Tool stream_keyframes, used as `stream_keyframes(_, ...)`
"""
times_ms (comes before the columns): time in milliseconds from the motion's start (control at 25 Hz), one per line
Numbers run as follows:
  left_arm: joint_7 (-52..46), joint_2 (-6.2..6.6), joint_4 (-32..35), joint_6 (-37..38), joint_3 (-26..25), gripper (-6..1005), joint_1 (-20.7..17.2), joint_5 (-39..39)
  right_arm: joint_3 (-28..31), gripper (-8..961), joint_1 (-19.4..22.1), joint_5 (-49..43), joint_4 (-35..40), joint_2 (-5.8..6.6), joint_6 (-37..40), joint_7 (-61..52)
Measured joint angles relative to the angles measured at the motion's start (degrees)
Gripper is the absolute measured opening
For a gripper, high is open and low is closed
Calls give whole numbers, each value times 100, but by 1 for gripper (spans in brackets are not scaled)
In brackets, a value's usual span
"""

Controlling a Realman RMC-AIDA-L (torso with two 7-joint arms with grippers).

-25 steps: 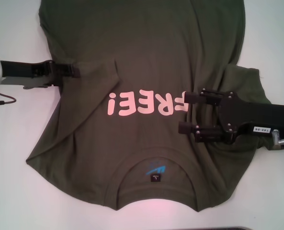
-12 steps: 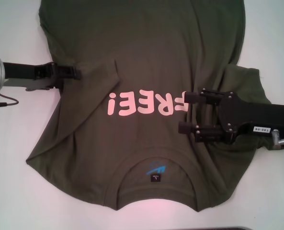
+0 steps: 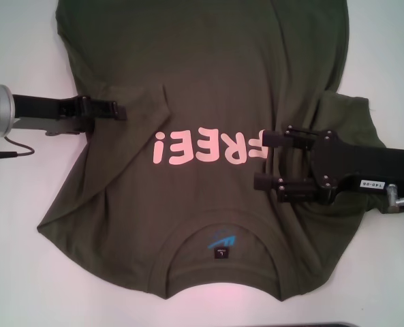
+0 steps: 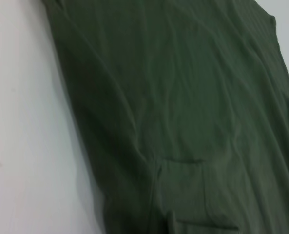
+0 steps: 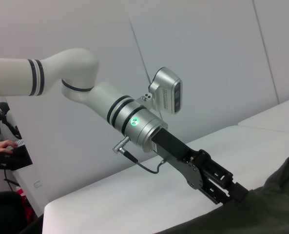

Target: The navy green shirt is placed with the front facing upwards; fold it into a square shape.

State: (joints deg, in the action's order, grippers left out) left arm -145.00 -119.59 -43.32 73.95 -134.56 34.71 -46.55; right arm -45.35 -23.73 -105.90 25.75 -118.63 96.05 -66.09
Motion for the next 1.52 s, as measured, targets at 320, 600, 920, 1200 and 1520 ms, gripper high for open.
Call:
stream_keyframes(320,-12,-34,-35,133,8,703,-25,-1,0,889,20,-3,0,0,0,0)
stream_keyframes(600,-38,3,-84,286,-61,703,-28,-52,0,889,14,-7,-21,-8,1,0)
stream_keyframes(920,-40,1,-156,446,-64,704,-4,-97,0,889,21,-5,-22,-9,7,0)
stream_keyframes(1200,-111,4,-309,455,-71,704,-9,-143,0,889,16,-9,-21,-9,6,0)
stream_keyframes(1520,-116,16,-307,275,-60,704,34,-89,0,889,18,-3,-26,-9,4,-2)
